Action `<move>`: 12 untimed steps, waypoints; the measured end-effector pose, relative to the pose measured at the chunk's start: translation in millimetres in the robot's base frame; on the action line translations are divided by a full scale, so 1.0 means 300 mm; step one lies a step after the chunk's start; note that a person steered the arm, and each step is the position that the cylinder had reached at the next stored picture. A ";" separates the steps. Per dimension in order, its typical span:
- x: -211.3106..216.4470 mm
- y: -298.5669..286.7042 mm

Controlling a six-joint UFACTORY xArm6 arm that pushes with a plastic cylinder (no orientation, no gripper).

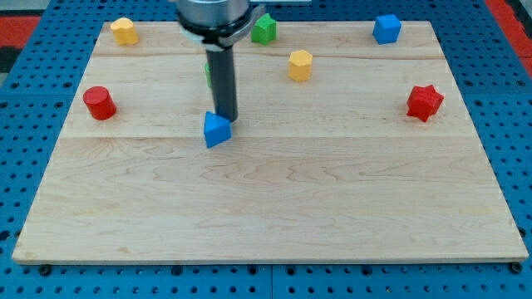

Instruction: Push the blue triangle to the bottom left

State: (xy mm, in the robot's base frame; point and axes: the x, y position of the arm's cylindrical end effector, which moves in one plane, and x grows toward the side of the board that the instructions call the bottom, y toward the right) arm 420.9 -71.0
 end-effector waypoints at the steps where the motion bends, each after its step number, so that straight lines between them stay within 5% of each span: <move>1: 0.085 -0.060; 9: 0.518 -0.288; 12: 0.531 -0.410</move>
State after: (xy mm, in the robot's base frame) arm 580.2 -194.1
